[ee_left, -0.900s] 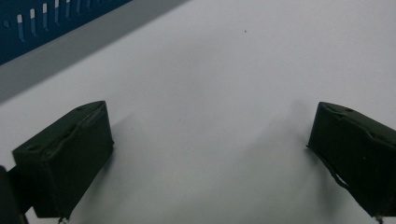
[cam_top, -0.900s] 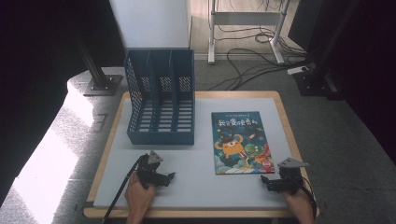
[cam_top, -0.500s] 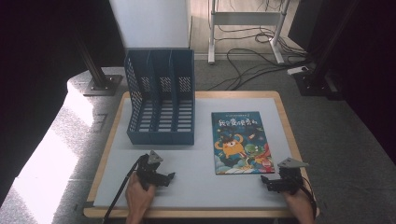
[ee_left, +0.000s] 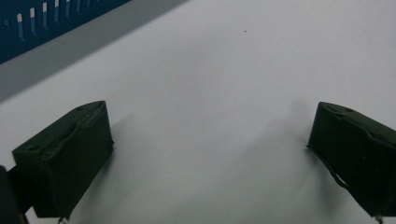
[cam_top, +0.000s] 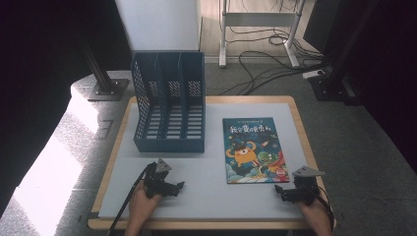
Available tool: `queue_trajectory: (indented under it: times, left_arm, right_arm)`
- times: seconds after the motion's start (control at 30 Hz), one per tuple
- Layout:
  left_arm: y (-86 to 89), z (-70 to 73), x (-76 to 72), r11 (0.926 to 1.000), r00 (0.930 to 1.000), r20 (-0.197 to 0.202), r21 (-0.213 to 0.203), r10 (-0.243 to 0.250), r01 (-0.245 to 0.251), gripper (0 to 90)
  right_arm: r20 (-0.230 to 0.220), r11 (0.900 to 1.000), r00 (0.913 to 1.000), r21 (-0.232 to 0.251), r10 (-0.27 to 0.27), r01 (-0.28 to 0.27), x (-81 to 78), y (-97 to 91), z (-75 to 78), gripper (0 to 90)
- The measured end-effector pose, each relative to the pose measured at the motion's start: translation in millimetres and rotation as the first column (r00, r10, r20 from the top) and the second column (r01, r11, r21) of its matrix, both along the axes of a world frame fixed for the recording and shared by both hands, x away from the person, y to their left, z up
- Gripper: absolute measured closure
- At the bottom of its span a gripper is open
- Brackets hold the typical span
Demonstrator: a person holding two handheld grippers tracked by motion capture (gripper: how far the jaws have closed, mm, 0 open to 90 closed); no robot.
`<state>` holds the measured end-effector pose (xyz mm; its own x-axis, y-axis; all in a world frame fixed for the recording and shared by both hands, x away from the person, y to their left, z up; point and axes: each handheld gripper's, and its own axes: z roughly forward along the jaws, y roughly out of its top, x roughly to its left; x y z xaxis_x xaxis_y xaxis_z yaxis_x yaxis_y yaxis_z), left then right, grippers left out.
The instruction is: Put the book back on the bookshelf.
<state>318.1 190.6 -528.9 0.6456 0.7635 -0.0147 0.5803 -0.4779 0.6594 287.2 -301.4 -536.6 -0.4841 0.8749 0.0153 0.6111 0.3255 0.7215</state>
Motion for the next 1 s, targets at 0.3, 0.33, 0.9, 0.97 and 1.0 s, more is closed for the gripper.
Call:
queue_trajectory:
  times: [0.3, 0.33, 0.9, 0.97, 1.0]
  left_arm:
    - [-1.4, 1.0, 0.4, 1.0, 1.0, -0.005, 0.004, 0.006, -0.006, 0.0]
    - [-3.1, 1.5, 0.5, 1.0, 1.0, -0.008, 0.0, 0.004, -0.004, 0.0]
    - [-88.9, 32.9, 13.4, 0.9709, 0.9745, 0.019, -0.083, -0.224, 0.225, 0.0]
    - [-102.6, 34.2, 17.8, 0.9653, 0.9681, 0.008, -0.075, -0.25, 0.25, 0.0]
    - [-109.4, 34.8, 20.0, 0.9631, 0.9656, 0.009, -0.069, -0.26, 0.26, 0.0]
  right_arm:
    - [-0.011, 1.0, 0.9999, -0.006, -0.001, 0.001, 1.4, 0.8, 1.2, 2.2]
    - [-0.013, 1.0, 0.9999, -0.009, 0.0, 0.0, 1.6, 0.9, 1.4, 2.2]
    - [0.032, 0.9982, 0.9977, -0.012, 0.059, -0.059, 14.8, 2.0, 20.2, 0.0]
    - [0.035, 0.9973, 0.9967, -0.013, 0.073, -0.072, 19.5, 3.9, 21.1, 0.0]
    - [0.038, 0.9973, 0.9967, -0.013, 0.073, -0.072, 22.0, 4.9, 21.2, 0.0]
